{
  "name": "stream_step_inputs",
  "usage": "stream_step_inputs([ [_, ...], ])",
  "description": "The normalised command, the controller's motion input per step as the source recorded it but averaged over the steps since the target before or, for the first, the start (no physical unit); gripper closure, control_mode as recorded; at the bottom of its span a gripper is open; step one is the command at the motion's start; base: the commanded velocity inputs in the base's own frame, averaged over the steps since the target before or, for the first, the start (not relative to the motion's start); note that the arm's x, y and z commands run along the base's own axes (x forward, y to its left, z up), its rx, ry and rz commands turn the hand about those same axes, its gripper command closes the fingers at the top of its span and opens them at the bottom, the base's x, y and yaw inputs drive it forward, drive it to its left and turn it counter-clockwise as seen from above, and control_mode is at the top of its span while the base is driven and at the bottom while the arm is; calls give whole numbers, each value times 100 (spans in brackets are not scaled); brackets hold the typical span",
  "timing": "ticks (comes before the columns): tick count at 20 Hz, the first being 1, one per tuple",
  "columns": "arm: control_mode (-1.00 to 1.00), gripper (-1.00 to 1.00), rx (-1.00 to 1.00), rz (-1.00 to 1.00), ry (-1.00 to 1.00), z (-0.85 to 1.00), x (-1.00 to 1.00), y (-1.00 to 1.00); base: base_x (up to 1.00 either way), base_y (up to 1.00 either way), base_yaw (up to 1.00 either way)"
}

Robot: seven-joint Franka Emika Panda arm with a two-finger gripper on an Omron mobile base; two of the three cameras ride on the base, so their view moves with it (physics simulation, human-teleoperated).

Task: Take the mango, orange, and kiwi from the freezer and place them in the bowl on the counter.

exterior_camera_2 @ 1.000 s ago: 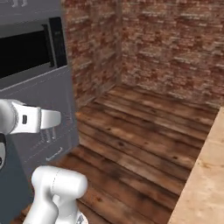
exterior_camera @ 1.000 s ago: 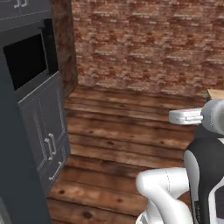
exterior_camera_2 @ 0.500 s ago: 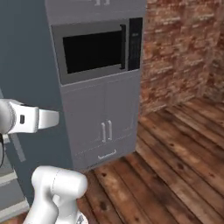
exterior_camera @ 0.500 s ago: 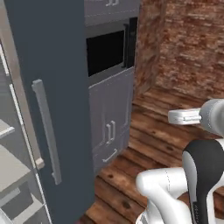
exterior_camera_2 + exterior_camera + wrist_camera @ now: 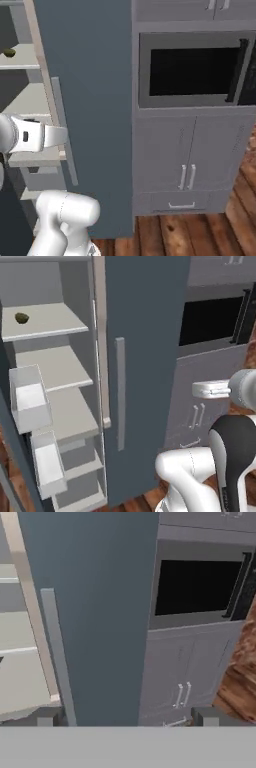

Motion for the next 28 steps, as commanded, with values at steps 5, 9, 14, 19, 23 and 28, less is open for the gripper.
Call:
stream_step_inputs([
  [5,100,-100,0,0,0,0,0,0,42,3,68],
  [9,100,-100,0,0,0,0,0,0,30,18,44],
  [14,100,-100,0,0,0,0,0,0,2,13,8],
  [19,100,-100,0,0,0,0,0,0,4,35,0],
  [23,100,-100,0,0,0,0,0,0,14,93,0],
  [28,100,-100,0,0,0,0,0,0,7,43,0],
])
